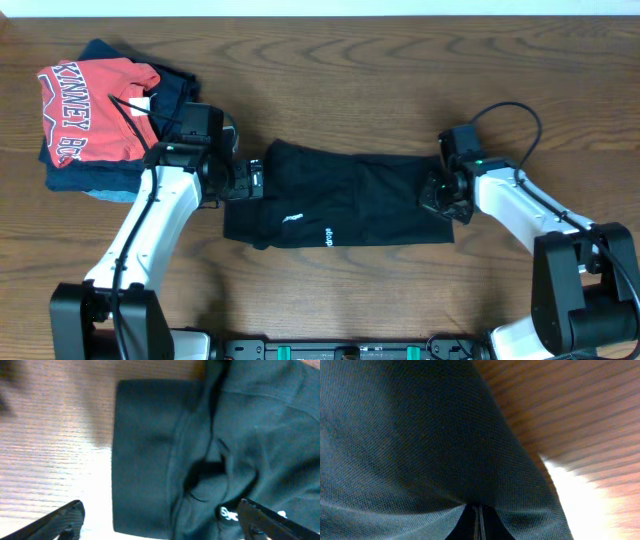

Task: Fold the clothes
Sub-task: 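Move the right gripper to the folded right edge and grasp it, then grasp the strip's left end with the left gripper and lift it rightward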

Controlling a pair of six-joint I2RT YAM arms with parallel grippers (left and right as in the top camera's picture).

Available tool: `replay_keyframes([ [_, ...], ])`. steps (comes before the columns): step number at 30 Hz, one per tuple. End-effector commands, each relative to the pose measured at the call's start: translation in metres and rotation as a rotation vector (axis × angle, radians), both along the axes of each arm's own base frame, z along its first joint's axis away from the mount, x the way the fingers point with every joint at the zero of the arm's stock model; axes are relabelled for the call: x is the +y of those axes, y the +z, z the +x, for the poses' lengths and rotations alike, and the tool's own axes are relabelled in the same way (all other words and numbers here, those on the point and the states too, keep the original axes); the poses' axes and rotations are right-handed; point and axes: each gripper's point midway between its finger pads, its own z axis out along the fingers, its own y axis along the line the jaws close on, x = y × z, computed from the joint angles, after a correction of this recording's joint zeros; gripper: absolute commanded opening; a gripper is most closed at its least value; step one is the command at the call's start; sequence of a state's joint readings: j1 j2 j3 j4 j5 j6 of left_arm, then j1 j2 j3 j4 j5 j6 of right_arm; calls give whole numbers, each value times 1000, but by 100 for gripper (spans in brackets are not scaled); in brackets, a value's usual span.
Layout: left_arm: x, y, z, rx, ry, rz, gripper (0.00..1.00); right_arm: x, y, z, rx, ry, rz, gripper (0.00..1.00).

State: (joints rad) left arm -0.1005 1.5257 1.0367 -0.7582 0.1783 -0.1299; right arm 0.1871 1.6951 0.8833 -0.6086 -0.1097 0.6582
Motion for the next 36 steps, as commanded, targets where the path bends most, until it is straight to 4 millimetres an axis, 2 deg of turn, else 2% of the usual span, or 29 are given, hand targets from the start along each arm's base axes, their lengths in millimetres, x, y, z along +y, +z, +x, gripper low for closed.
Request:
replay_keyframes([
  [1,-7,-16,-2,48,-26,-41,100,-22,-16,-9,44,17,-87,1],
  [5,-22,-36,0,96,-67,-118,100,-22,-16,-10,45,48,-94,2],
  [11,-38,-68,-12,219,-100,-209,99,-22,-16,-10,41,59,-95,4],
  [15,-43,-75,-16,249,-120,-241,98,-22,-16,-10,41,73,-96,4],
  [21,-60,-74,-21,253,-204,-347,99,-21,-16,-8,34,74,-96,4],
  [26,-49,-72,-20,258,-170,-341,100,-21,-16,-9,36,74,-96,4],
  [32,-10,-48,-12,231,-47,-356,98,-22,-16,-9,37,85,-97,5],
  [36,12,-46,-7,196,4,-360,98,-22,-16,-9,37,85,-97,5],
])
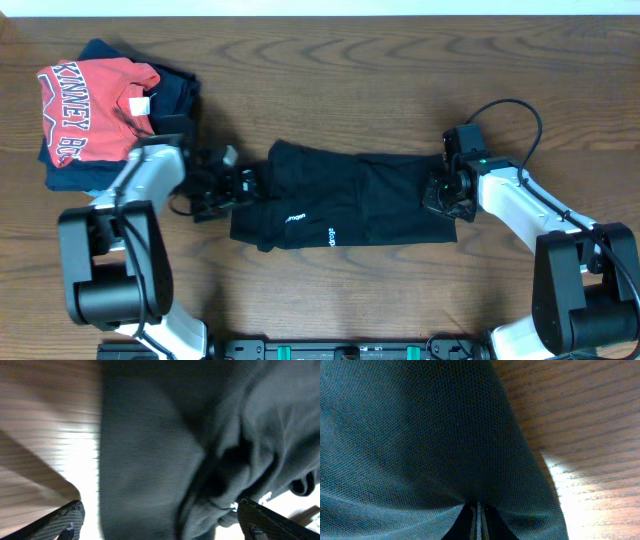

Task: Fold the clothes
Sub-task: 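Grasp the strip's left end with the left gripper and lift it rightward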

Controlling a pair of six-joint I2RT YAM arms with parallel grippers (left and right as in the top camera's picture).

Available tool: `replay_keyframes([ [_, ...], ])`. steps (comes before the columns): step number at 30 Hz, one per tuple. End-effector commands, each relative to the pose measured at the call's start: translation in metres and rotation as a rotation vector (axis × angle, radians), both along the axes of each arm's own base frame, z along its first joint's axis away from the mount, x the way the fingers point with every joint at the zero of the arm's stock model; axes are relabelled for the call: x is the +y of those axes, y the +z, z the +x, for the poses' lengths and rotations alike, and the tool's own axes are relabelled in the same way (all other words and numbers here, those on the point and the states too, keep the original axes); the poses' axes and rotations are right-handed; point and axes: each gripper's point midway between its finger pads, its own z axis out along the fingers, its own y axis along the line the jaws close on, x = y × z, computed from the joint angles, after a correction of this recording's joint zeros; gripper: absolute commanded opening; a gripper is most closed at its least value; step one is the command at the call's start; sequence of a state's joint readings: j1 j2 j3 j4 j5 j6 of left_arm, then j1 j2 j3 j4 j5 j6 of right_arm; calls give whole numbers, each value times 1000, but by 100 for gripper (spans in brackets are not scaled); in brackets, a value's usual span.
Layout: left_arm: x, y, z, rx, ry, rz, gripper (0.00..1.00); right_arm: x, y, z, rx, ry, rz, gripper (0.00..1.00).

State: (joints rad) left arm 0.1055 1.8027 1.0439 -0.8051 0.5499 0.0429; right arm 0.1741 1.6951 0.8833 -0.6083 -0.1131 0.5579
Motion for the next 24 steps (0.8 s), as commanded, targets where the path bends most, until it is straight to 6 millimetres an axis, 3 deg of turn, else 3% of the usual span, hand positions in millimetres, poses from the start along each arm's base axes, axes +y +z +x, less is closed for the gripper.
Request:
replay_keyframes([
  [1,14,8,12,-65,16,-2,98,-18,-16,-10,46,-2,-90,5],
  [8,-3,-9,6,-72,-89,-82,98,-18,-16,-9,42,-2,-89,6],
  [15,-20,-28,-13,21,-157,-128,100,-18,-16,-9,43,-3,-89,6],
  [20,-45,-35,-22,52,-223,-203,89,-18,-16,-9,43,-2,-89,6],
  [24,-60,-40,-31,89,-265,-201,87,-18,-16,-9,43,-2,-89,6],
])
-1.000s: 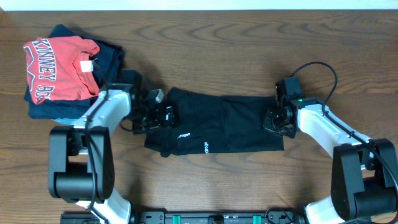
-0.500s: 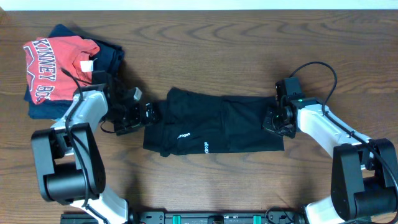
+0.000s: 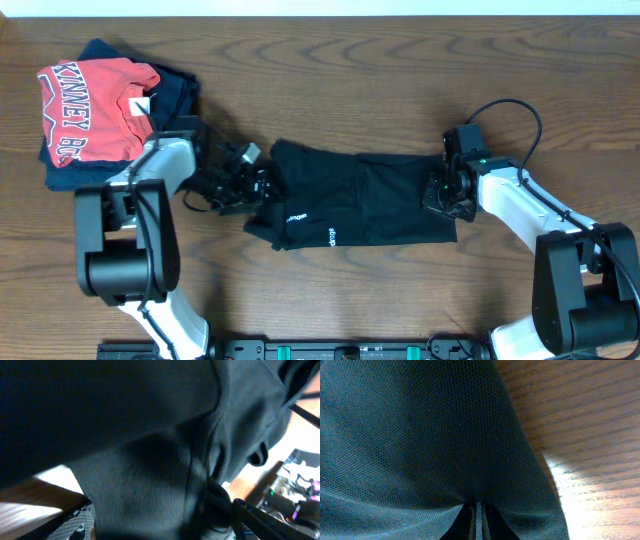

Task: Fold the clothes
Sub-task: 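Grasp the strip's left end with the left gripper and lift it rightward, then fold the black strip's left end rightward over the center with the left gripper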

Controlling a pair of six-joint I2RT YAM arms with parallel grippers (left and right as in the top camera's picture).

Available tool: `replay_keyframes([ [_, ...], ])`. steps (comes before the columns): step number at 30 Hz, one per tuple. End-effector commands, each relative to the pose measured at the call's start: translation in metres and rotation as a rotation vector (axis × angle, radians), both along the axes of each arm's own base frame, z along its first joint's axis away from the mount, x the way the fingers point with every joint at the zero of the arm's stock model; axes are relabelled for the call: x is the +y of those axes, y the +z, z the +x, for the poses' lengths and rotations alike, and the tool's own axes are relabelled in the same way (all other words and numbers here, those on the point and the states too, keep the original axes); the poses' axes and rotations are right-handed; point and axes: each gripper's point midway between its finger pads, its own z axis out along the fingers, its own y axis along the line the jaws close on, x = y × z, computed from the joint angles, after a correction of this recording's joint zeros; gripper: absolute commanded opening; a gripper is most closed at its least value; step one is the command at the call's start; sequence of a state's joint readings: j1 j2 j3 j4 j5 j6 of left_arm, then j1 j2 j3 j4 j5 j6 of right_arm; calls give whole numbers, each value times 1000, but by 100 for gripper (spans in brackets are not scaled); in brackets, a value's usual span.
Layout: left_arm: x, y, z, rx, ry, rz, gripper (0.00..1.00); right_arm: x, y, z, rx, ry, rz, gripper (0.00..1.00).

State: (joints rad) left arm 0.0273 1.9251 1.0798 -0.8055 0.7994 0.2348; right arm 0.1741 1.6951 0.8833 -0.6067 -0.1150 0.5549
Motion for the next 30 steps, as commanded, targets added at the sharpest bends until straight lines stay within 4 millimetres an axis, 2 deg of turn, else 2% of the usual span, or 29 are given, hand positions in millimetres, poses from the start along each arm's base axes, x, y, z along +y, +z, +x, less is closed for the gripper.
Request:
replay_keyframes([
  [1,-6,-39,-32,119,-84,78,87,-19,-16,-9,45,-6,-91,7],
  [4,-14,-40,-32,116,-89,85,82,-19,-16,-9,44,-6,-91,7],
  [9,-18,-41,-25,124,-44,87,83,-19,-16,-10,45,-6,-91,7],
  [12,-24,-37,-21,115,-31,41,87,-19,-16,-10,48,-6,-91,7],
  [14,-27,-36,-18,116,-10,33,86,-19,-16,-10,48,-6,-91,7],
  [16,-28,-37,-15,113,2,36,70,-19,-16,-10,47,-6,-91,7],
  [21,-29,-40,-12,101,3,57,12,-19,-16,-10,49,-5,-92,7],
  [22,-28,-40,-13,106,3,61,6,-19,-16,-11,52,-5,-92,7],
  [26,-8,-40,-18,148,30,172,6,-19,-17,-14,64,-5,-94,5],
  [30,19,-21,-20,172,46,290,6,-20,-13,-22,97,7,-97,5],
])
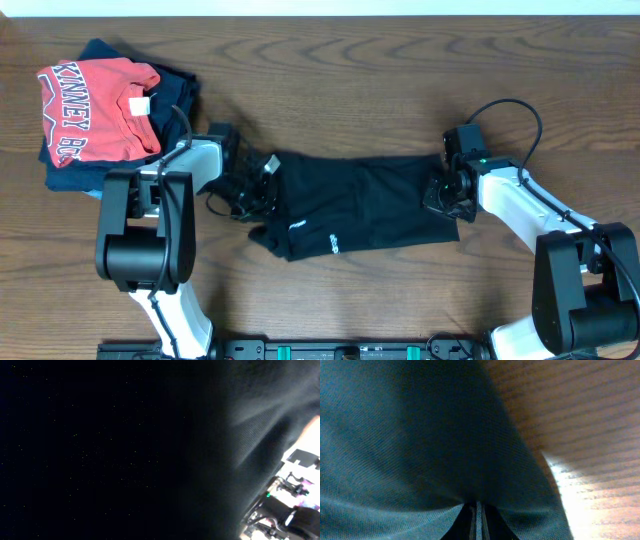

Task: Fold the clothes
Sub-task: 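Fold the black strip's left end rightward over the center with the left gripper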

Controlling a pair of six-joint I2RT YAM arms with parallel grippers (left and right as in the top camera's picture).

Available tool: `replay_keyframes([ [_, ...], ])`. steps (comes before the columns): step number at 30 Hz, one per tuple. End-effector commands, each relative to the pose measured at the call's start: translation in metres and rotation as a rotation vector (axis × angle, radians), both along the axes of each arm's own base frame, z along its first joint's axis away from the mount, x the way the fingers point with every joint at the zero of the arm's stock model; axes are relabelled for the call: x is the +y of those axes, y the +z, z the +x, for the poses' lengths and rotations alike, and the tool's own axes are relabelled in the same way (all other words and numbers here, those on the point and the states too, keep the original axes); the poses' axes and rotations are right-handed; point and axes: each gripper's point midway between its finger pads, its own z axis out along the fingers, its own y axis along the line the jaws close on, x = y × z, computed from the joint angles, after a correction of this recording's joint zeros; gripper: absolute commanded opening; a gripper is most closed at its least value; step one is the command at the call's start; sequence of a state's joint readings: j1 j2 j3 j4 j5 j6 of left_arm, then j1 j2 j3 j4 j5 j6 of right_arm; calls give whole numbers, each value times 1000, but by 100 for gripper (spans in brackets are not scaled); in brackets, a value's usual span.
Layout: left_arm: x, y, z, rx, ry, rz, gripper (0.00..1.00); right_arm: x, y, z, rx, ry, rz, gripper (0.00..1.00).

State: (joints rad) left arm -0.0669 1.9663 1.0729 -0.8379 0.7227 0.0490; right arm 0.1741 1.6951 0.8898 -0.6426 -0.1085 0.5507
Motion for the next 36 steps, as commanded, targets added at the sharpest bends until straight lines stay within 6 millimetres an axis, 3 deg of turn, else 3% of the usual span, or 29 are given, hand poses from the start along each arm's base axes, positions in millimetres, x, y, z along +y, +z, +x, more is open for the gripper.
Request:
replay_keyframes([
  [1,44,8,7,-27,1,221,6,-18,-12,-19,79,22,-87,5],
  [6,65,59,19,-114,18,309,6,-19,7,-25,84,94,-91,6],
  [9,61,86,25,-193,21,305,6,-14,19,-22,40,139,-64,8],
  [13,47,105,22,-256,9,301,6,-8,27,-15,-5,143,-35,8],
  [18,20,106,15,-270,-74,293,6,17,31,-4,-62,193,87,8],
  [22,0,101,14,-275,-94,303,6,25,33,0,-91,219,96,8],
  [27,-36,102,13,-310,-110,290,6,22,32,2,-92,190,77,8],
  [36,-69,90,12,-392,-53,434,7,20,32,4,-98,174,68,8],
])
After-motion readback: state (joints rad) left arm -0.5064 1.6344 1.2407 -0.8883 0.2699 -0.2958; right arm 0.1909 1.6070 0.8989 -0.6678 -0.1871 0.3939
